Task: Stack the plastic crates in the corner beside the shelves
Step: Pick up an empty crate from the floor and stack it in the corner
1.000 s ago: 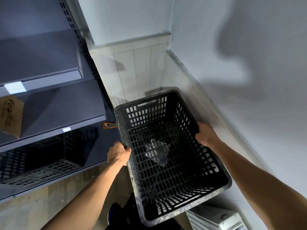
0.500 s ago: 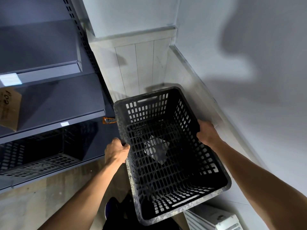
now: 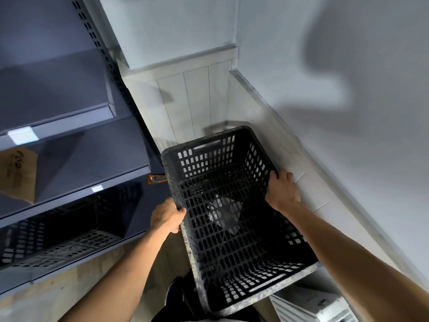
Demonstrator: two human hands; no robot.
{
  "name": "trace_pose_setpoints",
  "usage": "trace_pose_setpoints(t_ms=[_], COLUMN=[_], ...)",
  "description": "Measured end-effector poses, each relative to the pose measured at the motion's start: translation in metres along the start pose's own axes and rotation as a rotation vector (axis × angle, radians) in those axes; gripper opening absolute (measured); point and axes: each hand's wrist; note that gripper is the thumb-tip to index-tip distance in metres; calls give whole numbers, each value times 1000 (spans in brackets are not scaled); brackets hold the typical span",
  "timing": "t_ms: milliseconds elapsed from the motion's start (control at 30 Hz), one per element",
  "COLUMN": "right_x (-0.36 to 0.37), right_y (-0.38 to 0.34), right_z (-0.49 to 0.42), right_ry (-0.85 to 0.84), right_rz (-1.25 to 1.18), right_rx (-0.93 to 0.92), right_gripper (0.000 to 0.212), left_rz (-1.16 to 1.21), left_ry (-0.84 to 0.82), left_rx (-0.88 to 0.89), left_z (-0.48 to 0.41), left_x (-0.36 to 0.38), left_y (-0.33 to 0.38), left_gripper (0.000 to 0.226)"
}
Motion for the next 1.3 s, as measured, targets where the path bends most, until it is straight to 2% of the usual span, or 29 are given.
trace_pose_setpoints(t_ms=[100,167,300,400,533,667,767,833,1033,1133,1233,1300], right_x=[7,12,28,37,47,62,79,89,105,116,128,136], right_y=[-14,-23,-42,-57,-87,-122,-147,-159,-188,-193,-195,-197], right_z=[12,20,39,52,76,107,140,161,211,224,235,243], right_ry=[11,-1,-36,-56,-81,-131,-193,-205,-191,-176,-143,-108], right_rz=[-33,-69,-153,-186,-222,-287,-335,-362,-403,-418,-407,-390], right_rx=[-10,-10,59,119,232,309,354,369,437,441,459,454], right_gripper=[50,50,48,51,55,53,49,44,42,43,31,34], left_rz=[-308,-394,-625,-706,-699,-690,-713,-775,-886,-931,-980,-1011], left_ry=[145,236,312,226,73,-166,-401,-485,-505,-469,-421,-374], left_rx=[93,178,486,678,889,1065,1138,1179,1278,1319,1323,1328], left_z=[-3,-6,-26,-41,-59,-76,-84,-86,-84,-82,-79,-76], left_x=[-3,-5,-13,-16,-19,-33,-49,-56,-56,-53,-50,-47], left_y=[6,12,16,18,7,-8,-13,-12,-21,-30,-33,-36], left_gripper=[52,63,68,53,42,47,55,58,53,55,51,48])
Point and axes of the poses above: each hand's wrist, its own z-axis away from the middle knuckle, its own x-axis out of the palm, y = z × x, and after that the axes turned 5 degrees about x, right-handed
